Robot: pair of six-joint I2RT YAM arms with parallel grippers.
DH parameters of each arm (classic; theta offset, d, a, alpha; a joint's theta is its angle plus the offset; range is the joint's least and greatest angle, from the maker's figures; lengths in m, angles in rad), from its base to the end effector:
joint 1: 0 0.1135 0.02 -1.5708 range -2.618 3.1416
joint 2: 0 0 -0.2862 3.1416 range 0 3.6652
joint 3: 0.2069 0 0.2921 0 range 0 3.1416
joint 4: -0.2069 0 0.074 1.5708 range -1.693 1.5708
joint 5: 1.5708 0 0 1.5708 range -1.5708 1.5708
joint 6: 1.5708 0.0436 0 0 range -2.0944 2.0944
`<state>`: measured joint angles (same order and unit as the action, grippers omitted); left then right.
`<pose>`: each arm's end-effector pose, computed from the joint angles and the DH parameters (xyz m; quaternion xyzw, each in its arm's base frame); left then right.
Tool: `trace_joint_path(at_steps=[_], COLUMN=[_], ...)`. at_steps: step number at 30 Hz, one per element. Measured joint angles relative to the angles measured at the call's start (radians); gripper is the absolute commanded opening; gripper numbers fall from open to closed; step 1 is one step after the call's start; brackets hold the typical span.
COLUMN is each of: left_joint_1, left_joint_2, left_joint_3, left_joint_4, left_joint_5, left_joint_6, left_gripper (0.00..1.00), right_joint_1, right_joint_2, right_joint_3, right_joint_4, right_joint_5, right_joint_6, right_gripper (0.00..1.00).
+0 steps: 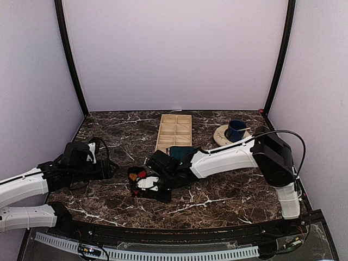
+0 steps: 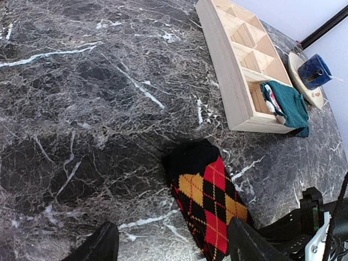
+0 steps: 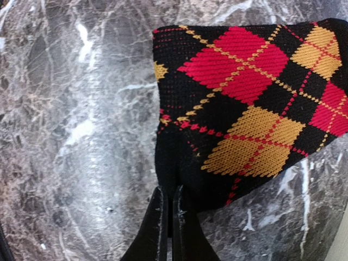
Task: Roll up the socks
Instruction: Roll the sock at the center of the board.
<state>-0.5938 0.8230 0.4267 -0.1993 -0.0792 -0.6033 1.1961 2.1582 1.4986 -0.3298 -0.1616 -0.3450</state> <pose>0.1756 -0.1144 0.2024 -0.0227 0.8827 -0.2349 0.4065 0.1785 0.4731 0.1262 -0.6817 0.6691 0.1884 0.2283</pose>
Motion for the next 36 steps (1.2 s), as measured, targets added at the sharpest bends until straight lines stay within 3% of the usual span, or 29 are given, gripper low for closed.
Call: trace_joint_path(at_steps=[5, 15, 26, 36], left_joint_1=[-0.027, -0.21, -0.338, -0.495], left_joint_2=[0.003, -0.011, -0.203, -0.112], left_joint_3=[-0.012, -0.089, -0.22, -0.234], left_joint_4=[0.057, 0.143, 0.161, 0.243], left_joint_5=[0.038, 0.034, -0.021, -0.063], left_joint_6=[0.017, 0.023, -0.019, 0.002], left_gripper=[0.72, 0.67, 0.64, 0.63], right_joint_1=[0.0, -0.015, -0.074, -0.113], right_joint_2=[0.0, 0.083, 0.13, 0.167], right_joint_3=[0.034, 0.212, 0.311, 0.438], right_joint_4=[-0.101, -0.296, -0.404, -0.48], right_joint_5=[-0.089, -0.206, -0.361, -0.498], right_joint_6=[0.047, 0.111, 0.157, 0.184], right_gripper=[0.0, 0.0, 0.0, 0.0])
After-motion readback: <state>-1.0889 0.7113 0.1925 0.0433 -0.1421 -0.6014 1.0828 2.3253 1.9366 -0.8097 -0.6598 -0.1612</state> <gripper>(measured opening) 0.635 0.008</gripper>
